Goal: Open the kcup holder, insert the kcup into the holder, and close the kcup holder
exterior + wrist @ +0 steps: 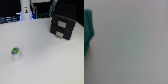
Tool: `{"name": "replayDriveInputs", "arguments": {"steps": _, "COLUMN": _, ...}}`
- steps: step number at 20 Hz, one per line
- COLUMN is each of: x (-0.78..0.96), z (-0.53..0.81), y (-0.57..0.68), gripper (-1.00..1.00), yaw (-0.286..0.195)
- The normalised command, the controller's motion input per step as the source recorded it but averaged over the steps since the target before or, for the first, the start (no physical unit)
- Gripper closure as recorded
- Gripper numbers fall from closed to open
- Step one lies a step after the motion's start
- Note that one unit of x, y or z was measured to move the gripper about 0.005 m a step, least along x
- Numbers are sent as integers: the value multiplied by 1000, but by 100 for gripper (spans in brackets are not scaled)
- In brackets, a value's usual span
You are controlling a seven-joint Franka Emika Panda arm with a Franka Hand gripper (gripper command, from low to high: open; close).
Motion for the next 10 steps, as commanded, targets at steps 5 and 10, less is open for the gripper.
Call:
{"name": "replayDriveInputs", "arguments": {"steps": 5, "x": -508, "z": 80, "y": 498, "gripper": -100, "yaw": -184}}
{"name": "replayDriveInputs", "arguments": {"steps": 10, "x": -504, "z": 56, "y": 536, "gripper": -100, "yaw": -179}}
